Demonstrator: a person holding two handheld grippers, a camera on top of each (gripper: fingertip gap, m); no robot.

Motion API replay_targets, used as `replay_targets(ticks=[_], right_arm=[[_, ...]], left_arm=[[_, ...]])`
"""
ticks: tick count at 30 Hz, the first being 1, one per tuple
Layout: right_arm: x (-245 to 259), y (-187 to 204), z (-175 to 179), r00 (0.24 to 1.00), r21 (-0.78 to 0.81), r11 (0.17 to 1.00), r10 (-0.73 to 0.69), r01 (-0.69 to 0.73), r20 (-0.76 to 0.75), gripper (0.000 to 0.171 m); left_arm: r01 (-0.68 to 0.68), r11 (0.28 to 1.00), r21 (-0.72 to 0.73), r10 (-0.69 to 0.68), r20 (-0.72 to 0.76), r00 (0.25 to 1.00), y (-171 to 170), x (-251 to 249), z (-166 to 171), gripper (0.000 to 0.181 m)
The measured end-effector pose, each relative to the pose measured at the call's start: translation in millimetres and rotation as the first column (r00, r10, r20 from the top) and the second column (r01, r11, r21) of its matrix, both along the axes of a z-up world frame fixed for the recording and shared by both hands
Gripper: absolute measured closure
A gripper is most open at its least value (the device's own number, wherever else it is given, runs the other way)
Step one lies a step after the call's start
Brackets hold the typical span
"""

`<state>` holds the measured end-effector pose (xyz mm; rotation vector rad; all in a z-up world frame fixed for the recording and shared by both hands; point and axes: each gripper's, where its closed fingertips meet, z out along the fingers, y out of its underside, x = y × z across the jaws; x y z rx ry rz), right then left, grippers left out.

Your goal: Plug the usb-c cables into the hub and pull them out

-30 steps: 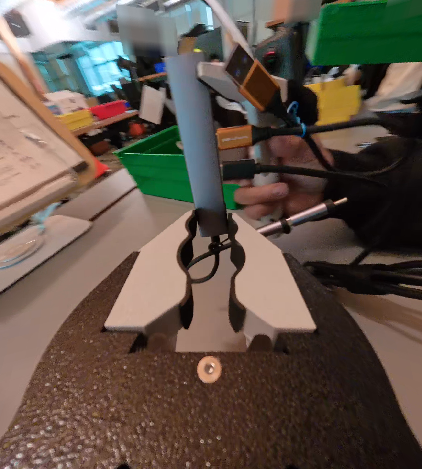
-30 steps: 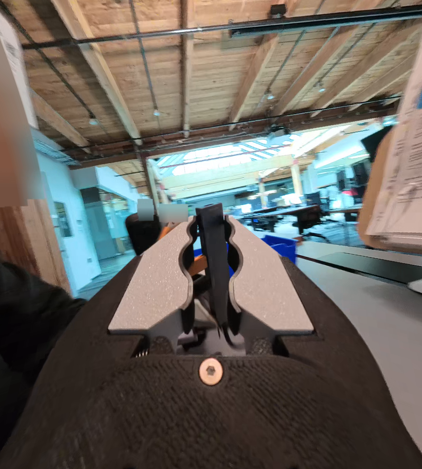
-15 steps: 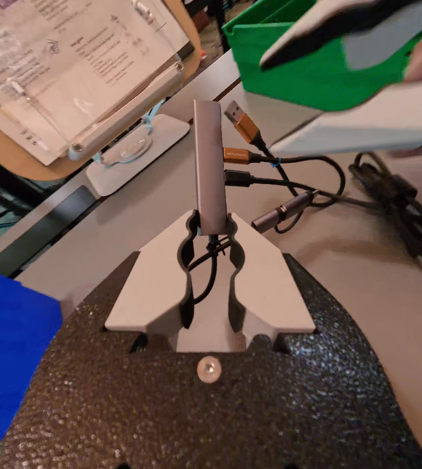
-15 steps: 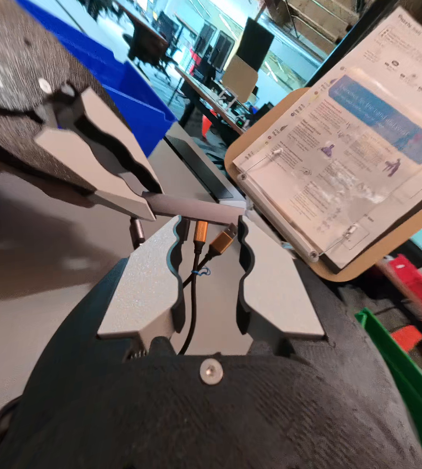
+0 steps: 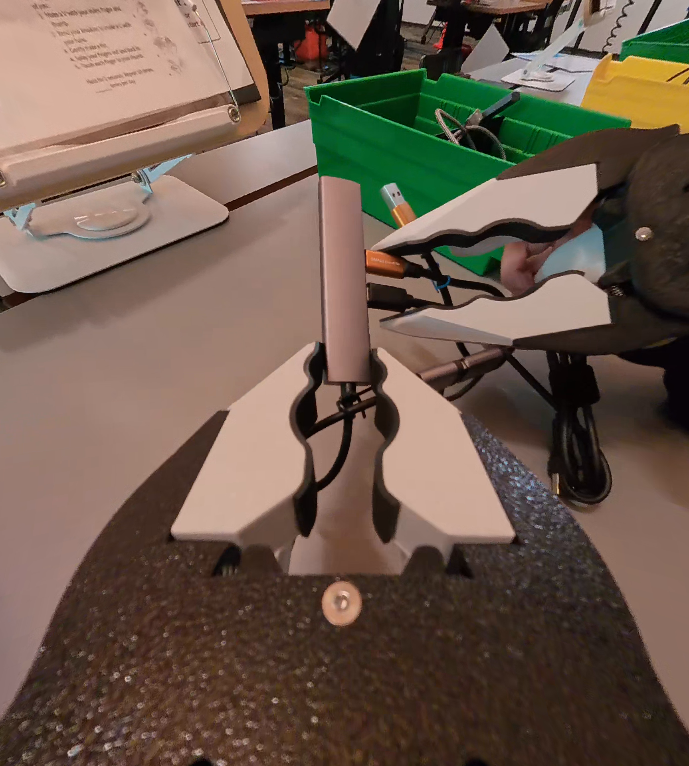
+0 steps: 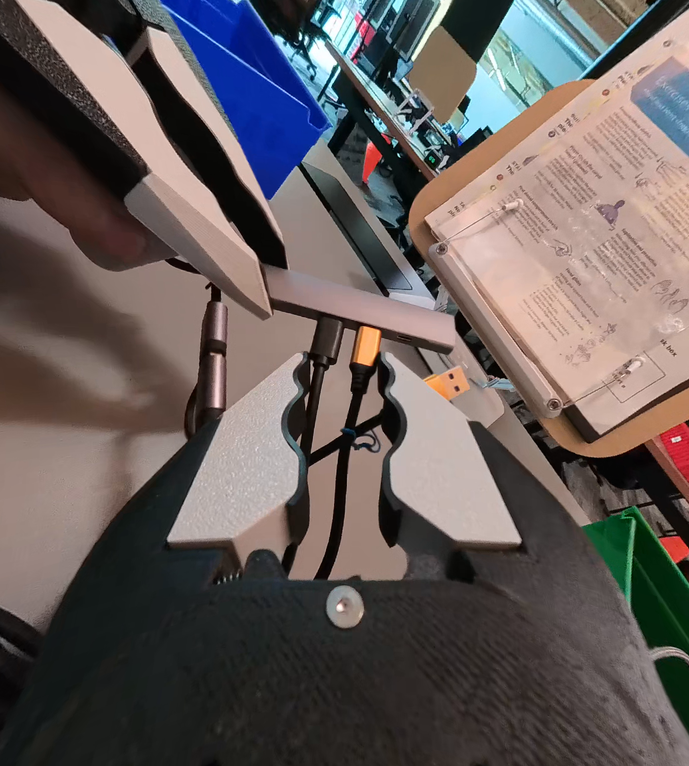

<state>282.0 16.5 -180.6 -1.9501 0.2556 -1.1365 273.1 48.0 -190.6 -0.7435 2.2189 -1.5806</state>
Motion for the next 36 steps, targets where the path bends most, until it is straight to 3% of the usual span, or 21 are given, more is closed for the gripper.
replay_targets(ticks=[4,7,9,11,15,20,23,29,36], right_arm=[[1.3,1.5,1.7,1.000,0.034,0.999,0.004,-0.004,-0.005,0.142],[2.5,-0.5,7.9,0.998,0.126,0.992,0.001,0.006,-0.057,0.142],[2.6,-2.7,1.1,0.990,0.149,0.989,0.006,0.014,-0.138,0.142],[1.0,-3.3,-3.2,0.976,0.199,0.980,0.031,0.013,-0.215,0.143],[3.0,-10.8,-5.4,0.953,0.263,0.964,0.036,0.047,-0.300,0.143],[7.7,-25.9,0.8,0.952,0.304,0.948,0.003,0.095,-0.305,0.143],[8.1,-32.8,5.7,0.942,0.362,0.926,0.022,0.107,-0.335,0.143],[-10.5,-19.8,3.5,0.894,0.379,0.925,0.157,0.015,-0.421,0.143],[-22.9,-0.4,-10.9,0.866,0.315,0.948,0.190,-0.039,-0.462,0.143]], left_arm=[[-0.010,1.000,0.011,0.009,0.028,1.000,1.1,0.9,0.4,0.161],[-0.024,1.000,-0.006,0.024,0.189,0.982,2.0,3.0,15.6,0.159],[-0.080,0.997,0.020,0.070,0.303,0.951,7.3,7.9,24.4,0.137],[-0.068,0.996,0.054,0.043,0.366,0.930,5.0,4.7,27.5,0.135],[-0.016,0.998,0.066,-0.012,0.408,0.913,-1.9,-3.3,30.8,0.135],[-0.001,0.999,-0.043,0.021,0.454,0.891,6.1,-5.3,50.8,0.128],[0.032,0.999,0.013,-0.034,0.472,0.881,8.6,-6.4,44.9,0.123],[-0.054,0.972,0.228,-0.096,0.599,0.795,-3.4,-3.8,24.6,0.128],[-0.035,0.973,0.226,-0.136,0.696,0.705,-24.8,-17.3,28.7,0.139]])
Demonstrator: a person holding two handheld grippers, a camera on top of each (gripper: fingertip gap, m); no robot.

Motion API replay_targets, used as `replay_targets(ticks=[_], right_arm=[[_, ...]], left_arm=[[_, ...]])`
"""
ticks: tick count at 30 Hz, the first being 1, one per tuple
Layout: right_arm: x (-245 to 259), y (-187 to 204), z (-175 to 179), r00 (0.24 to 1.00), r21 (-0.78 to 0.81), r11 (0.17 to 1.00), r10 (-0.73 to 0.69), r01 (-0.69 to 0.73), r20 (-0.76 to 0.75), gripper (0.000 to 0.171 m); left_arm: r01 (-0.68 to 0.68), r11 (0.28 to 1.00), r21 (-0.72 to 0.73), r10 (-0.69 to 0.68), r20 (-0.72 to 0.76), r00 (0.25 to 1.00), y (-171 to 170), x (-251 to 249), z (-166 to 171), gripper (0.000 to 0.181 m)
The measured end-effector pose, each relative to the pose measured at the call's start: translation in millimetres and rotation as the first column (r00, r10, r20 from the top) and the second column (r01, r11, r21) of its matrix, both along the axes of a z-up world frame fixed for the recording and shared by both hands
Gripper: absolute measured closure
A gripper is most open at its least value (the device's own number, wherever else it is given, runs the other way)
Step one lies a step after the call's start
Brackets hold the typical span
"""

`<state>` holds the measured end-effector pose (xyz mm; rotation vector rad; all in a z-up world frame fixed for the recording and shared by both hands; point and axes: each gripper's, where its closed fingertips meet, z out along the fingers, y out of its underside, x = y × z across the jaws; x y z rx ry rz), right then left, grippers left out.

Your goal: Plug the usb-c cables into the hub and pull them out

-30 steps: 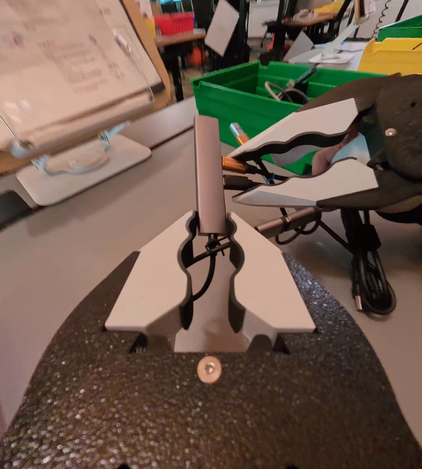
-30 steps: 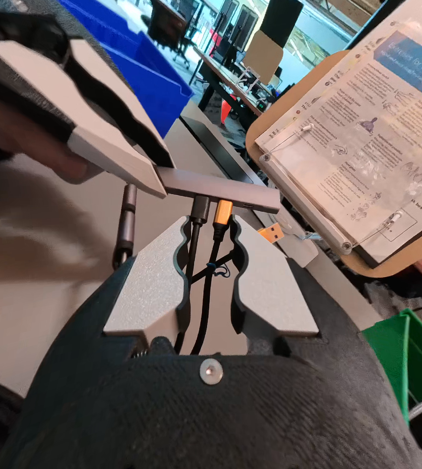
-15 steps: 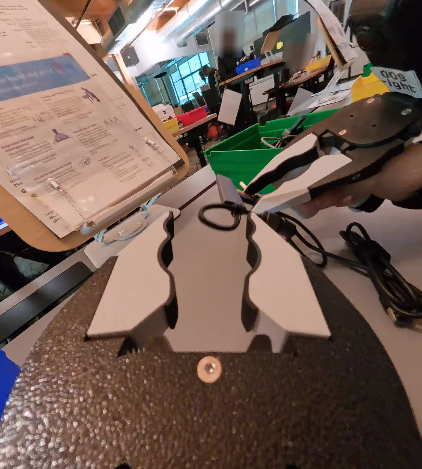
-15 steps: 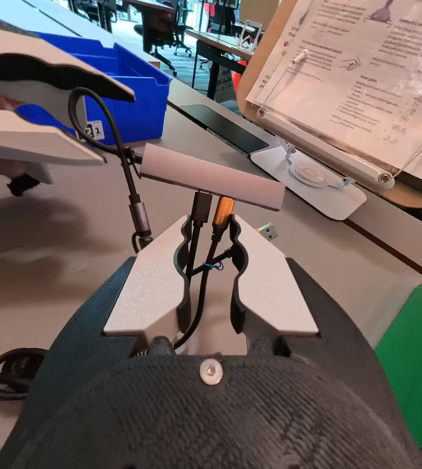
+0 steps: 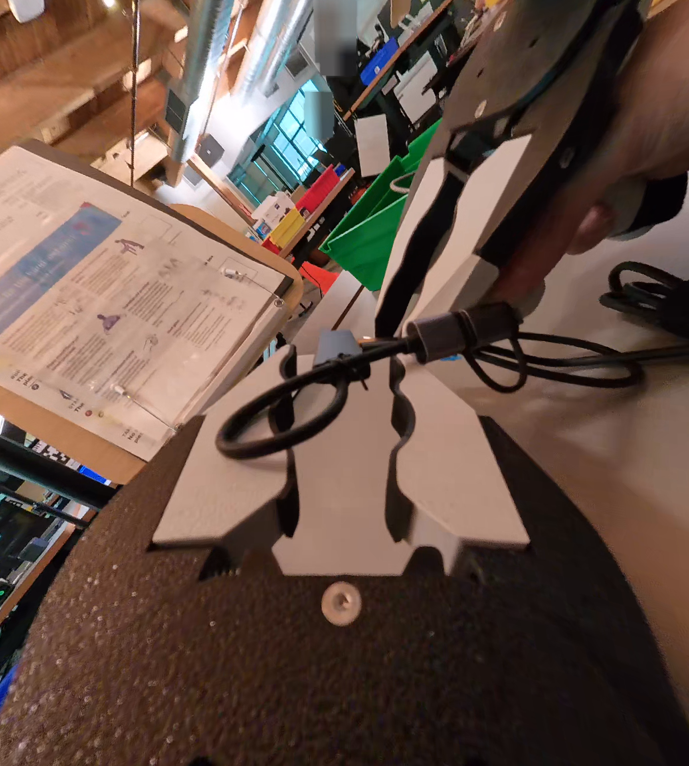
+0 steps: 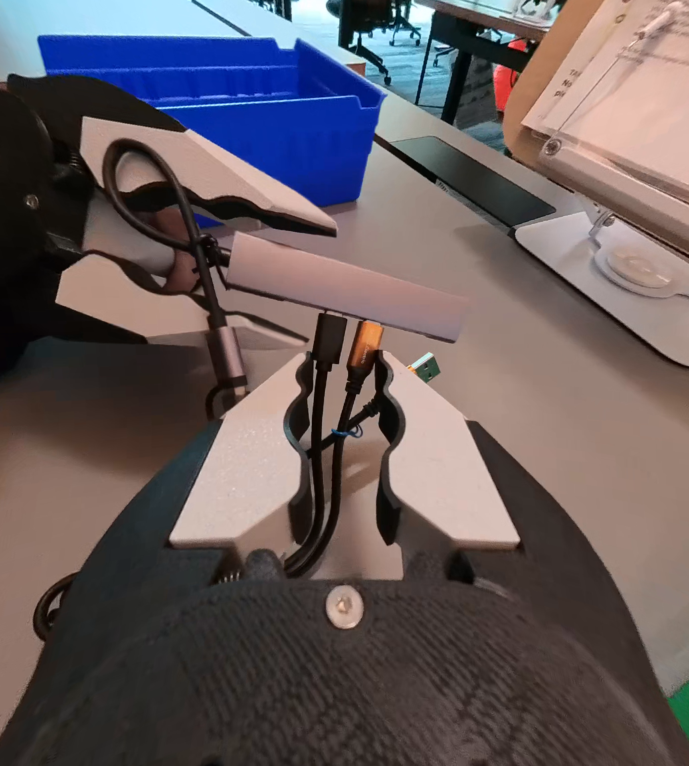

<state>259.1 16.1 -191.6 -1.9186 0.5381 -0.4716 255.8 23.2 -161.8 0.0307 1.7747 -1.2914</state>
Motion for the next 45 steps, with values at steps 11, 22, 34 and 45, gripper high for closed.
replay_targets(ticks=[11,22,34,45], right_arm=[[7.9,-2.8,-7.7,0.999,-0.021,0.998,-0.054,0.054,0.001,0.144],[11.1,-3.4,-6.0,0.997,0.006,0.997,-0.078,0.078,0.012,0.144],[8.4,5.1,29.0,0.986,0.218,0.974,-0.097,0.066,0.138,0.146],[3.1,6.9,40.2,0.948,0.141,0.989,-0.093,0.052,0.306,0.154]], left_arm=[[-0.074,0.997,-0.013,0.071,-0.173,0.982,2.8,14.0,-13.1,0.159],[-0.130,0.991,-0.005,0.125,-0.249,0.960,4.6,18.1,-15.5,0.159],[-0.213,0.962,-0.171,0.181,-0.185,0.966,22.4,22.5,14.0,0.159],[-0.236,0.962,-0.140,0.234,-0.028,0.972,27.1,18.8,26.2,0.159]])
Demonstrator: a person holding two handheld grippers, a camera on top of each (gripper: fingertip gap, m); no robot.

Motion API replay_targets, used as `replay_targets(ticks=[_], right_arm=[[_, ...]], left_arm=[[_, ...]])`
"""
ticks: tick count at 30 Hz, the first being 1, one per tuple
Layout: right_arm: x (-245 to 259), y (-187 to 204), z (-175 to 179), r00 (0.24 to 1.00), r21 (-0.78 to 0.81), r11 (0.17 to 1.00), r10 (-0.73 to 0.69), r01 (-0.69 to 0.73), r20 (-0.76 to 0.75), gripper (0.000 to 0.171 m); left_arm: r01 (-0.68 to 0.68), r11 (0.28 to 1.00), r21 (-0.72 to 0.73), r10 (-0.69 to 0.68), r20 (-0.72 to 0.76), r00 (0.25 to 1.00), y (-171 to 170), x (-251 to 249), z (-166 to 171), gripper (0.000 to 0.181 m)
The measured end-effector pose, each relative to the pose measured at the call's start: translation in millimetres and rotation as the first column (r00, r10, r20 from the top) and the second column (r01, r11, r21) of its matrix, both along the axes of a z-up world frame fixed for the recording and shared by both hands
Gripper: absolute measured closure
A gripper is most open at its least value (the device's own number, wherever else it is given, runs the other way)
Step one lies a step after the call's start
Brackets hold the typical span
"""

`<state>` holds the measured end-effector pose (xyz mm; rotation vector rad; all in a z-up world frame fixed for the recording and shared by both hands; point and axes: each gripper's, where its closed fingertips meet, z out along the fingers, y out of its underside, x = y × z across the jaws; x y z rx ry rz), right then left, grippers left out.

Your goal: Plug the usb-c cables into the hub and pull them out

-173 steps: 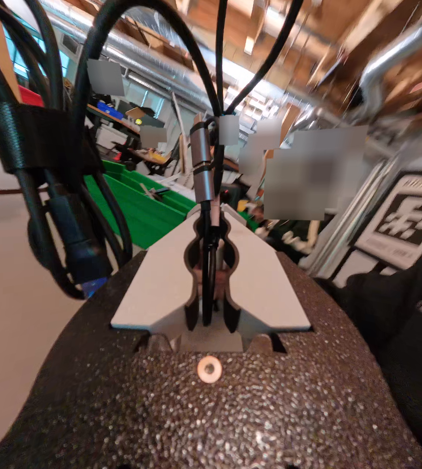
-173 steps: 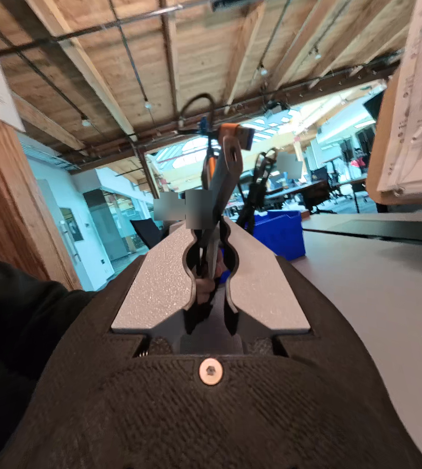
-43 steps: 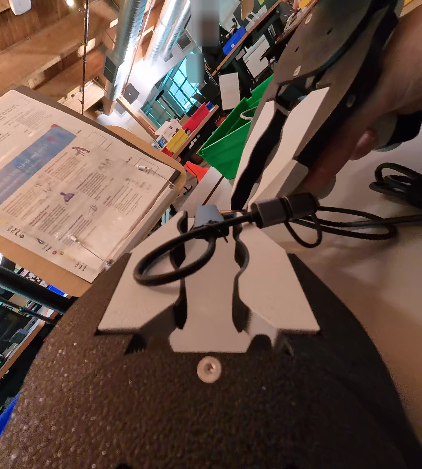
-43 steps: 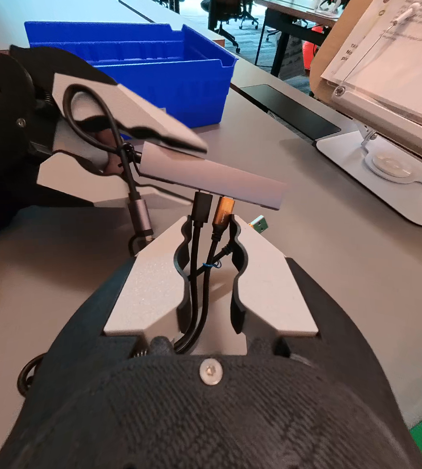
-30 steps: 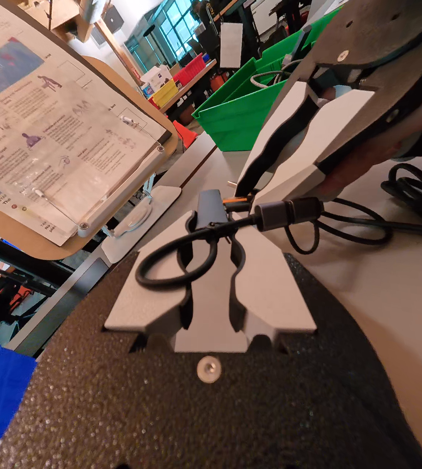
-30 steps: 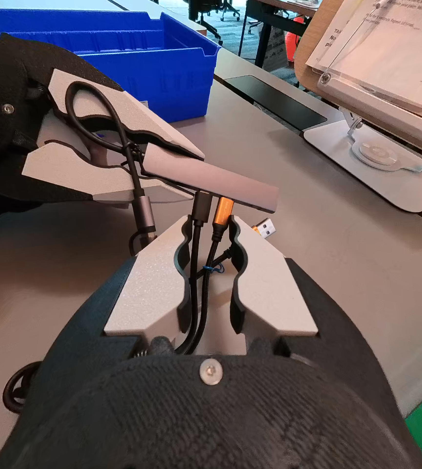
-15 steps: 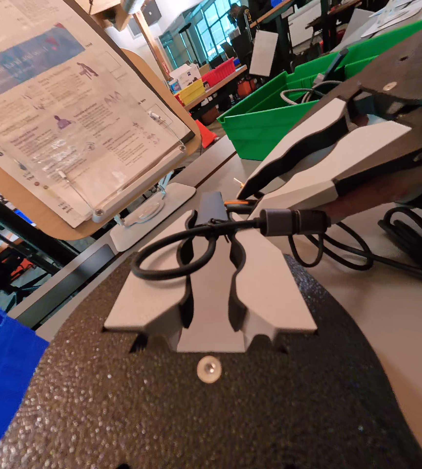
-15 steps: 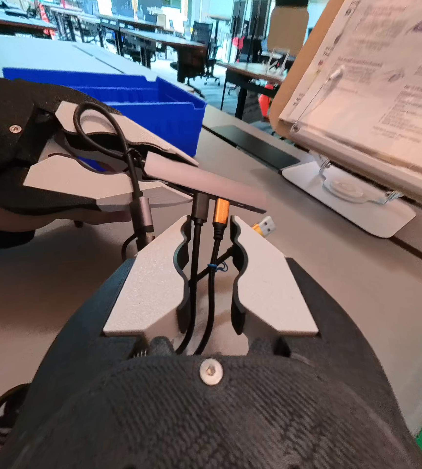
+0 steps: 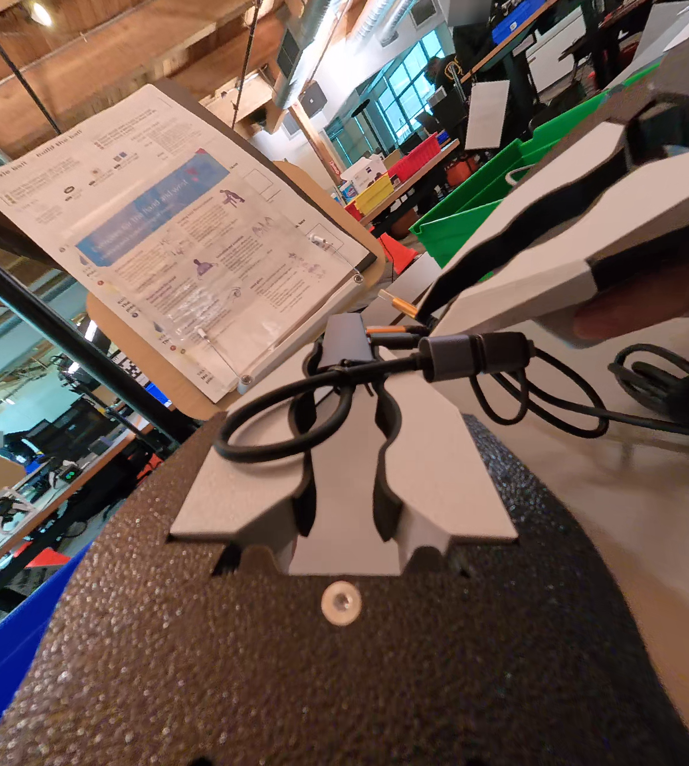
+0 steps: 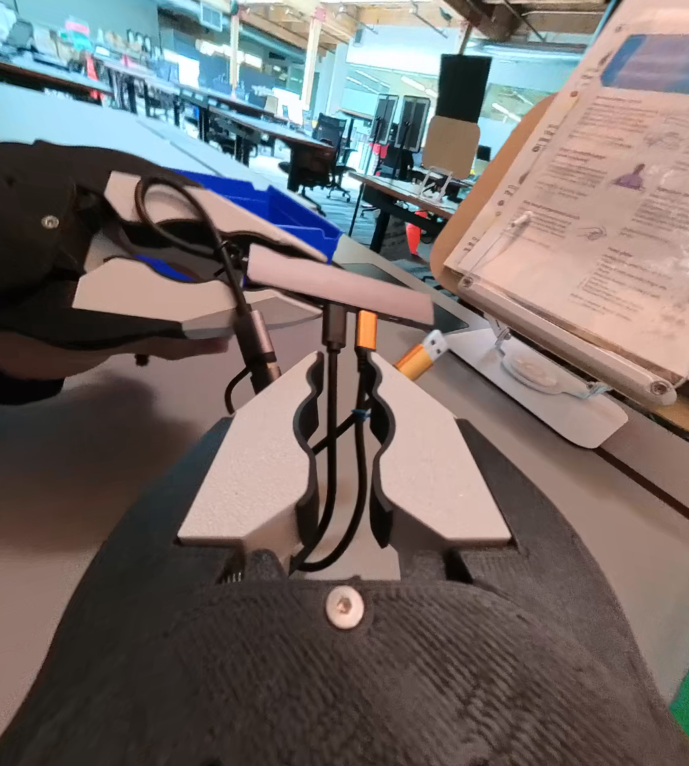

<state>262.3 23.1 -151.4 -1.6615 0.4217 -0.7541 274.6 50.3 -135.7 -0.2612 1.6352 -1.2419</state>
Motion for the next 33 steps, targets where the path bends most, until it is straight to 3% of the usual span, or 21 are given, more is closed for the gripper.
replay_targets(ticks=[10,14,15,16,17,18,20,22,24,25,27,30,33], right_arm=[[-6.0,5.4,-1.2,0.983,0.143,0.985,0.116,-0.096,-0.139,0.166],[-6.6,7.7,0.7,0.954,0.214,0.970,0.164,-0.110,-0.251,0.166],[-8.9,8.6,-2.1,0.945,0.199,0.973,0.174,-0.121,-0.278,0.168],[-8.0,3.9,-19.9,0.945,0.074,0.991,0.126,-0.109,-0.303,0.166],[-2.5,-5.6,-31.8,0.959,-0.030,0.998,0.047,-0.057,-0.278,0.166],[-1.1,-7.9,-25.6,0.965,0.011,0.999,0.041,-0.040,-0.257,0.167],[-3.3,-4.7,7.4,0.967,0.208,0.975,0.123,-0.076,-0.221,0.167],[-13.3,0.3,27.9,0.975,0.201,0.965,0.191,-0.166,-0.113,0.167],[-42.7,5.4,41.0,0.944,0.139,0.935,0.331,-0.326,-0.011,0.167],[-49.1,-0.7,48.9,0.941,0.124,0.934,0.337,-0.336,0.012,0.167],[-54.8,-24.3,75.0,0.958,0.102,0.952,0.284,-0.288,0.052,0.166],[-55.2,-81.7,130.9,0.986,0.137,0.988,0.051,-0.074,0.160,0.167],[-50.7,-134.4,162.9,0.966,0.115,0.986,-0.142,0.119,0.217,0.167]], left_arm=[[0.058,0.998,0.007,-0.058,0.040,0.997,-6.1,-7.3,3.3,0.158],[0.018,1.000,0.010,-0.018,0.018,1.000,-1.0,-3.2,2.5,0.157],[-0.015,0.999,-0.036,0.016,0.006,1.000,4.0,-0.4,7.9,0.158],[-0.177,0.973,-0.146,0.181,0.014,0.983,34.7,13.2,23.5,0.158],[-0.237,0.939,-0.249,0.240,-0.022,0.971,65.4,23.0,36.2,0.158],[-0.246,0.898,-0.366,0.223,-0.104,0.969,86.0,27.9,43.2,0.158],[-0.140,0.936,-0.324,0.137,-0.033,0.990,69.4,17.0,43.6,0.158],[-0.088,0.968,-0.234,0.088,-0.008,0.996,39.5,7.4,32.9,0.157],[-0.083,0.965,-0.248,0.088,0.010,0.996,32.0,5.7,38.1,0.158],[-0.075,0.961,-0.266,0.075,-0.011,0.997,31.0,6.3,36.6,0.157],[-0.070,0.963,-0.261,0.063,-0.033,0.997,31.2,7.1,29.7,0.158],[-0.065,0.974,-0.217,0.058,-0.036,0.998,32.5,7.9,21.6,0.157],[-0.066,0.969,-0.240,0.053,-0.060,0.997,37.0,11.4,21.9,0.158]])
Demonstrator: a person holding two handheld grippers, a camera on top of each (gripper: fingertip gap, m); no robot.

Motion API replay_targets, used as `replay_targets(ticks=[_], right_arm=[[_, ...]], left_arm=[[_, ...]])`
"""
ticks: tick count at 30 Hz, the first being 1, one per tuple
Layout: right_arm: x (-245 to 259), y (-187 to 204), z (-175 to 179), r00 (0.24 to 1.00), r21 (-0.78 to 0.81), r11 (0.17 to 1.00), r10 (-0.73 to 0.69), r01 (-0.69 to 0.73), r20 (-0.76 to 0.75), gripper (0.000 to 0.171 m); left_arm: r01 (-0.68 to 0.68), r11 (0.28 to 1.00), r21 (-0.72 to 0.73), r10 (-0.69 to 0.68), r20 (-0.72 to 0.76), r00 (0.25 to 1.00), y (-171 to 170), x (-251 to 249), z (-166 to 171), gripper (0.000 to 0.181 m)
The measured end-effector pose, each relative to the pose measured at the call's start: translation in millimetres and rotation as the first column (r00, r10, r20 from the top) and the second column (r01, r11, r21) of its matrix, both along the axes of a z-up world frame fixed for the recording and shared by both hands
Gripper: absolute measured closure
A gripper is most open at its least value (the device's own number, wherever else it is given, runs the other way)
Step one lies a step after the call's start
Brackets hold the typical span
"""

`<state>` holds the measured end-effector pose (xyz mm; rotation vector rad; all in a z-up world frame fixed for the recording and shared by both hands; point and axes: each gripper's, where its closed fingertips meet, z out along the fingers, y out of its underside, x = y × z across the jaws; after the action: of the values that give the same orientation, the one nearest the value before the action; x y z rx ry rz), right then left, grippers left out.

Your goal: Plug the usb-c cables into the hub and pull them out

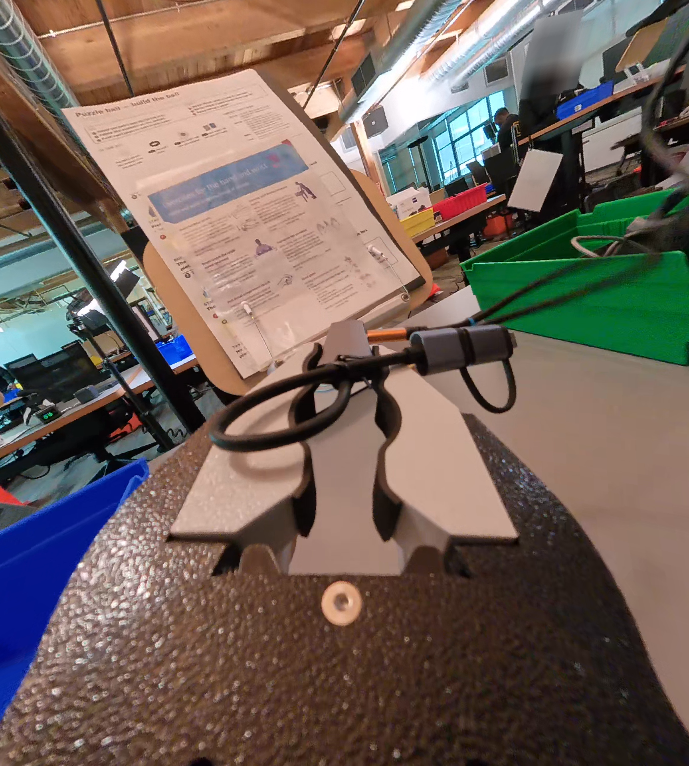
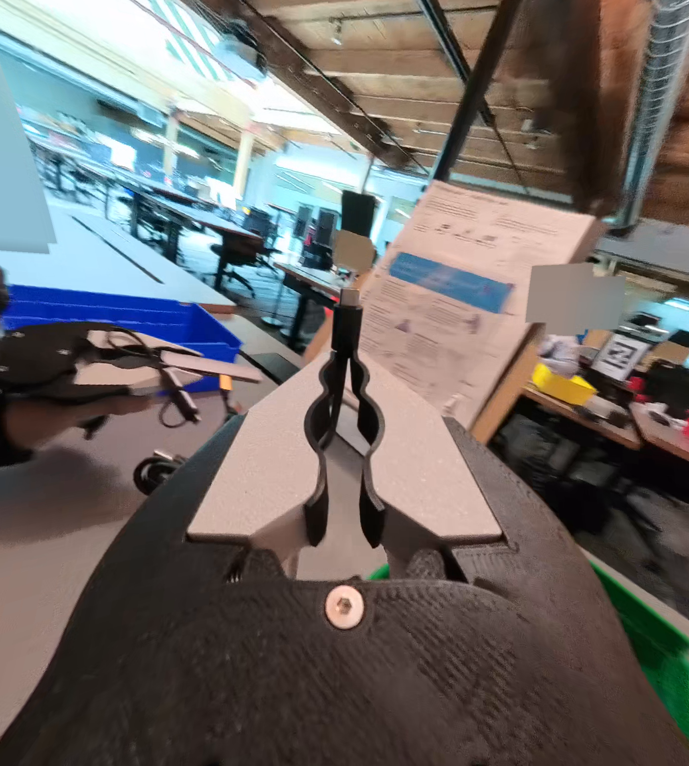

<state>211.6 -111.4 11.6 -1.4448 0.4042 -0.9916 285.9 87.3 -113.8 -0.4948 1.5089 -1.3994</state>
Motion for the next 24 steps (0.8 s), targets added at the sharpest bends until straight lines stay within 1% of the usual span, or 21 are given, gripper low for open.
replay_targets(ticks=[2,4,5,8,10,13,16,18,19,20,21,22,23,24], right_arm=[[3.6,-19.2,9.3,0.999,-0.049,0.998,-0.046,0.045,-0.023,0.166],[10.4,-35.6,8.2,0.994,-0.132,0.988,-0.091,0.082,-0.064,0.167],[17.7,-48.4,6.9,0.986,-0.162,0.978,-0.146,0.132,-0.078,0.166],[47.3,-98.8,3.9,0.932,-0.220,0.913,-0.360,0.344,-0.036,0.166],[66.5,-124.4,-10.8,0.895,-0.244,0.879,-0.439,0.411,-0.074,0.166],[86.2,-146.8,-46.5,0.847,-0.262,0.856,-0.498,0.445,-0.186,0.166],[93.2,-149.0,-90.9,0.819,-0.321,0.858,-0.493,0.401,-0.293,0.166],[95.2,-141.3,-126.1,0.807,-0.390,0.864,-0.464,0.320,-0.366,0.166],[96.4,-136.2,-140.6,0.808,-0.423,0.860,-0.453,0.284,-0.378,0.166],[97.6,-132.8,-154.5,0.801,-0.462,0.848,-0.457,0.261,-0.386,0.165],[95.9,-125.2,-171.3,0.793,-0.506,0.839,-0.441,0.198,-0.421,0.165],[90.1,-113.4,-189.7,0.782,-0.545,0.833,-0.401,0.094,-0.477,0.165],[87.0,-106.7,-204.2,0.767,-0.582,0.813,-0.391,0.029,-0.508,0.164],[91.0,-108.4,-211.6,0.761,-0.631,0.775,-0.430,0.036,-0.485,0.159]], left_arm=[[-0.011,1.000,-0.003,0.011,0.006,1.000,4.7,1.1,1.8,0.158],[-0.022,0.999,-0.024,0.022,-0.003,1.000,10.6,3.1,2.5,0.158],[-0.023,0.999,-0.034,0.022,-0.010,1.000,12.9,4.1,2.6,0.158],[-0.003,0.999,-0.053,0.002,-0.023,1.000,14.0,4.4,2.9,0.158],[0.016,0.998,-0.054,-0.017,-0.029,0.999,11.5,3.3,2.3,0.157],[0.028,0.999,-0.037,-0.029,-0.030,0.999,8.5,2.7,0.3,0.157],[0.042,0.998,-0.038,-0.043,-0.035,0.998,7.2,2.1,-0.4,0.158],[0.047,0.998,-0.037,-0.048,-0.040,0.998,6.5,2.4,-1.7,0.158],[0.048,0.998,-0.036,-0.050,-0.042,0.998,6.2,2.6,-2.4,0.158],[0.051,0.998,-0.033,-0.052,-0.046,0.998,5.6,2.9,-3.4,0.158],[0.053,0.998,-0.030,-0.055,-0.048,0.997,5.0,2.9,-4.3,0.158],[0.055,0.998,-0.029,-0.056,-0.048,0.997,4.5,2.8,-4.5,0.158],[0.058,0.998,-0.028,-0.059,-0.047,0.997,3.7,2.4,-4.7,0.158],[0.062,0.998,-0.026,-0.063,-0.047,0.997,2.8,2.3,-5.1,0.158]])
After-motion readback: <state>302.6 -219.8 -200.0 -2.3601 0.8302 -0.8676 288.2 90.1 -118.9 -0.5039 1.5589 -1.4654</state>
